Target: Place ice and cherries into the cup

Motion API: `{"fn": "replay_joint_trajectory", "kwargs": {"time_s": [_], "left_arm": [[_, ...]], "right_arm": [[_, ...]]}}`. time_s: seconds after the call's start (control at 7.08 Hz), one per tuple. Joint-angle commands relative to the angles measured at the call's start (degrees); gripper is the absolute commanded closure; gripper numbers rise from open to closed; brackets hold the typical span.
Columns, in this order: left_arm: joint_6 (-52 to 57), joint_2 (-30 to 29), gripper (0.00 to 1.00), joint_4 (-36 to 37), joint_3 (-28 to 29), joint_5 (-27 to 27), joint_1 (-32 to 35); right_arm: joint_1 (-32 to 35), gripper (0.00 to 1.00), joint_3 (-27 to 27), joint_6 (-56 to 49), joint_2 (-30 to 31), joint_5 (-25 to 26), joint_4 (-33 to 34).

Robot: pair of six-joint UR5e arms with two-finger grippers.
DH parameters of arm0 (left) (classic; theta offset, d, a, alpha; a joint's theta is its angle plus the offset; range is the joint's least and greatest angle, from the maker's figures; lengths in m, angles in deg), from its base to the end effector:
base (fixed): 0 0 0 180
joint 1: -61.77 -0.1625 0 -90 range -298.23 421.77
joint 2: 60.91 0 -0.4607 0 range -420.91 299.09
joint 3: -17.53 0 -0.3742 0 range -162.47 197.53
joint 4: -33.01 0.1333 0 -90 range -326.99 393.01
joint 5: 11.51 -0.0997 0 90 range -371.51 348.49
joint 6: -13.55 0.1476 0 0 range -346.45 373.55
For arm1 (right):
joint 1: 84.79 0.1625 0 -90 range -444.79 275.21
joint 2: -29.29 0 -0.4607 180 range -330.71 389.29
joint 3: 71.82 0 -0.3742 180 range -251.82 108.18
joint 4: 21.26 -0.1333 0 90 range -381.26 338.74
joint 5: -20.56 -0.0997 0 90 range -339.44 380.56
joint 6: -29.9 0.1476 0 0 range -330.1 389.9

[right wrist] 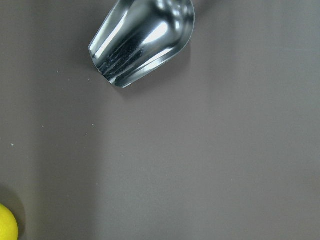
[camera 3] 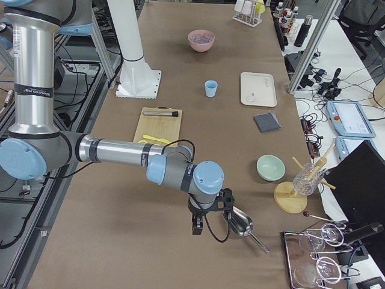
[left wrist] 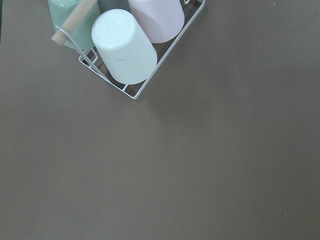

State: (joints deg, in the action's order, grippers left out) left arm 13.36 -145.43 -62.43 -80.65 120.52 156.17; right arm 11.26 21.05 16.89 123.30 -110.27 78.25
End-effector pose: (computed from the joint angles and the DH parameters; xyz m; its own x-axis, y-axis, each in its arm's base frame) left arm -0.0684 -0.4401 0.6979 0.7476 0.0343 -0.6632 0.0784 0.9871 0.1394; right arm 0.0808 -0.4130 0.7577 0.7440 -0.0252 0.6677 0.0656 0.9972 -0.0354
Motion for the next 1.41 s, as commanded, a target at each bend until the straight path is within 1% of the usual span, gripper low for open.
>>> {"fn": "replay_joint_trajectory", "kwargs": {"time_s": [0.0,0.14,0.42,0.57,0.71,1.27], "left_arm": [[0.01,0.32,0.02,-0.10,0.35,0.08,0.00],[0.01,0.41,0.02,-0.10,0.36,0.08,0.09],[-0.07,0.41,0.02,-0.02,0.53,0.16,0.17],[-0.07,0.41,0.02,0.07,0.70,0.16,0.09],[-0.16,0.41,0.02,0.16,0.79,0.08,0.09],[-0.08,0.32,0.02,0.07,1.32,-0.01,0.17]], "right_arm": [[-0.68,0.00,0.47,1.76,-2.15,-0.12,-0.02],[-1.39,0.00,0.65,1.94,-3.20,-0.21,-0.02],[-4.10,0.00,0.39,3.51,-4.79,-2.14,-2.11],[-4.38,0.00,0.38,4.57,-4.80,-2.32,-3.34],[-4.38,0.00,0.21,4.58,-4.71,-3.62,-3.36],[-4.29,0.00,0.29,4.66,-4.71,-4.43,-3.36]]}}
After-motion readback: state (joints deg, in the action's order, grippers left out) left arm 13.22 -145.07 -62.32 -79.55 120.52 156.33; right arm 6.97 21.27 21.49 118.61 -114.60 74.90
